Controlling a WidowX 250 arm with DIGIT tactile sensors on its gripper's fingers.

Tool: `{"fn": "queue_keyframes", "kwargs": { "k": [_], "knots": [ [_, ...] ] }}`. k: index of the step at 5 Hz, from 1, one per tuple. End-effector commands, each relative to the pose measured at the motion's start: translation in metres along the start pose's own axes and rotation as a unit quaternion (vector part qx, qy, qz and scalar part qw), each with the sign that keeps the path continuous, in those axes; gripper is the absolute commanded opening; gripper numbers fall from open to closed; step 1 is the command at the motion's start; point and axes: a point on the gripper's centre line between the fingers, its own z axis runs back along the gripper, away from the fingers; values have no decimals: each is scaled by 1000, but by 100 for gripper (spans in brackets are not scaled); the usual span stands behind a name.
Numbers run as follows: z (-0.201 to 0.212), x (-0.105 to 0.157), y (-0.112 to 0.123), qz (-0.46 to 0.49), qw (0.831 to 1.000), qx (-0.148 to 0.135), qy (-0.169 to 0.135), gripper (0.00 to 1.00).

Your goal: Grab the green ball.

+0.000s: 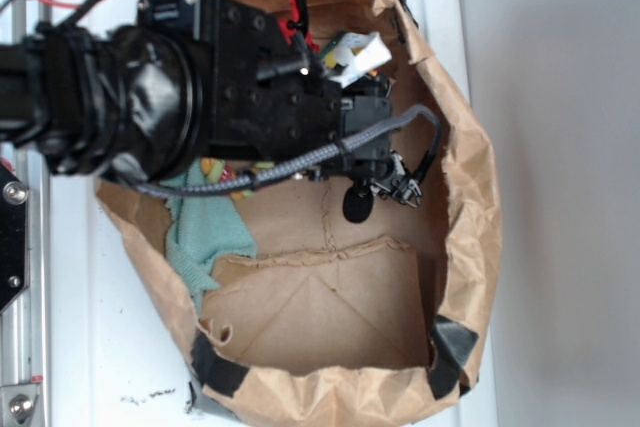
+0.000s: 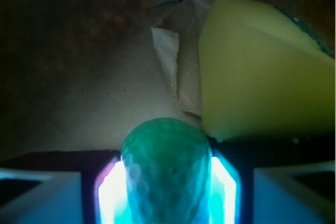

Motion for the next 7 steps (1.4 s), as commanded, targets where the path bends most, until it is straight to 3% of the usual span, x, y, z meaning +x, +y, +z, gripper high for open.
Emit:
{"fn": "queue_keyframes", "kwargs": {
  "k": [1, 2, 3, 4, 5, 7],
  "knots": [
    [62, 21, -1, -189, 976, -77, 73, 0],
    [91, 26, -5, -287, 948, -124, 67, 0],
    [114, 32, -10, -318, 933, -140, 96, 0],
    [136, 22, -17, -340, 920, -159, 108, 0],
    [147, 17, -23, -352, 920, -141, 94, 0],
    [175, 15, -20, -351, 930, -99, 31, 0]
  ]
}}
